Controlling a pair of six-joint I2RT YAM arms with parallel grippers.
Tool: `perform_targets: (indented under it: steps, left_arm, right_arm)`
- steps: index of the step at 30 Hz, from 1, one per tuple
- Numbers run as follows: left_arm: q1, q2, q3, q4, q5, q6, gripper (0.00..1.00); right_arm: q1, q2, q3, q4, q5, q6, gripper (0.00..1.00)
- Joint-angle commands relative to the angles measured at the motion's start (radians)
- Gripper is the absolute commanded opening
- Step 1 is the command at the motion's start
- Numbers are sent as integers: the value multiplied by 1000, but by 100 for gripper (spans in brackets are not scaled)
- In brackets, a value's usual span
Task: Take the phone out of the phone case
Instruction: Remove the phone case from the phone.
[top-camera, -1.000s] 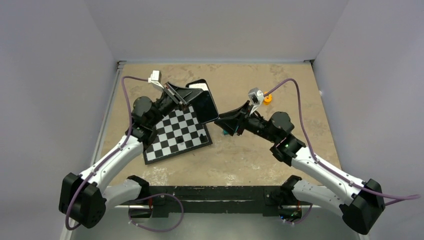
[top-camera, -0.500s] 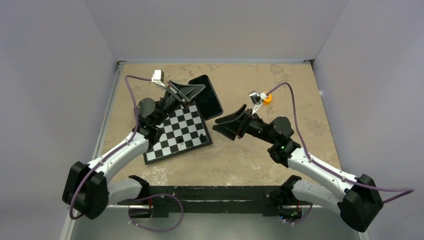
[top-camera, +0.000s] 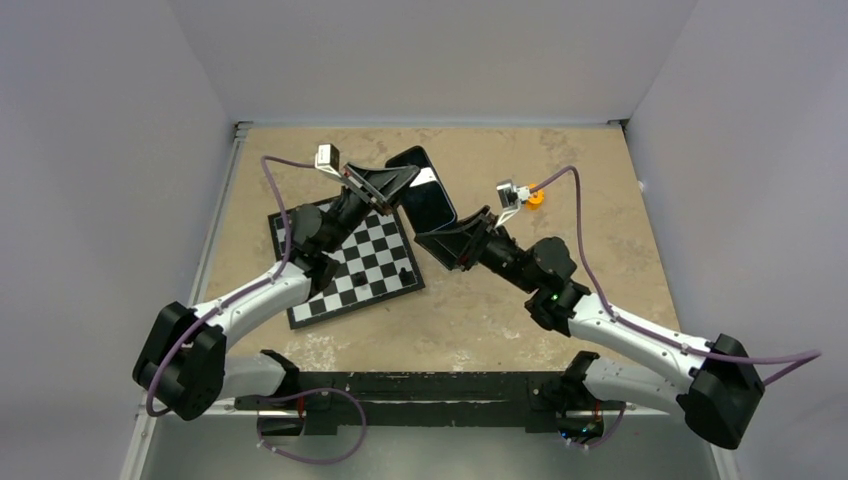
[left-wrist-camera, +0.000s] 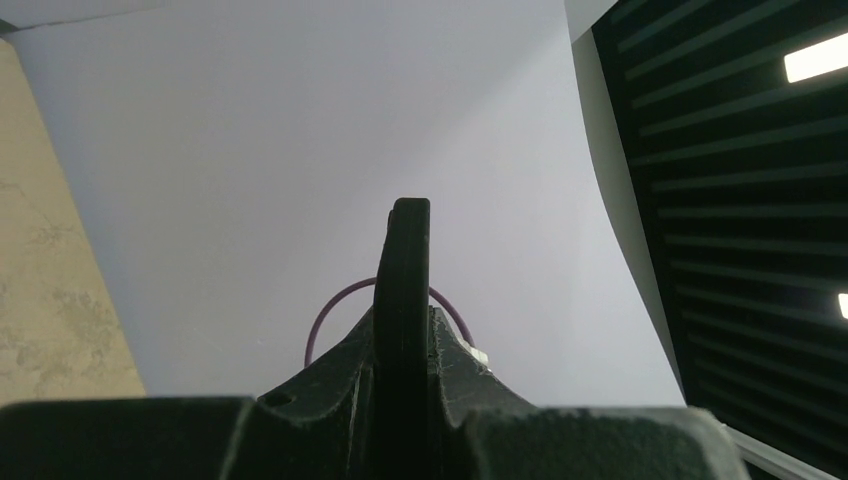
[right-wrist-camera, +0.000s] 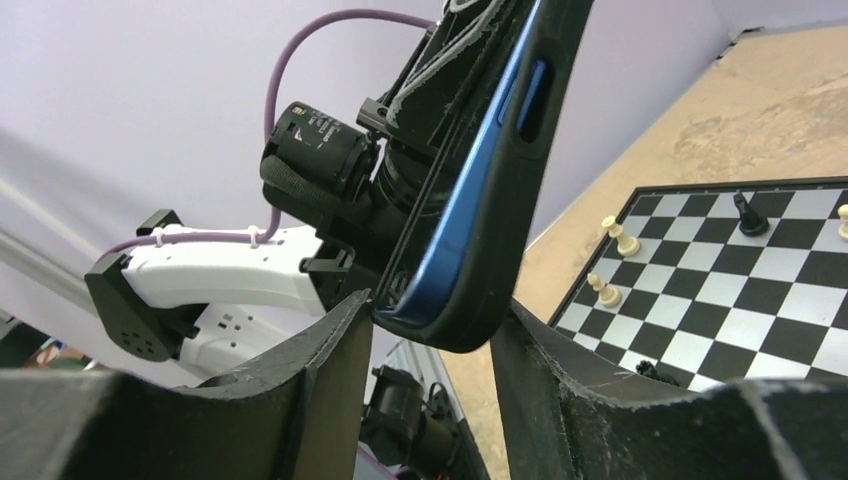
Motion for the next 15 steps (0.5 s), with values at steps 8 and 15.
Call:
perform_targets:
  steps: [8, 15]
  left_arm:
    - [-25, -14, 49, 126, -52, -28, 0]
    - [-42, -160, 54, -143, -57, -103, 0]
  right_arm:
    - [72, 29, 74, -7, 200, -108, 33]
    - [92, 75, -53, 163, 347, -480, 0]
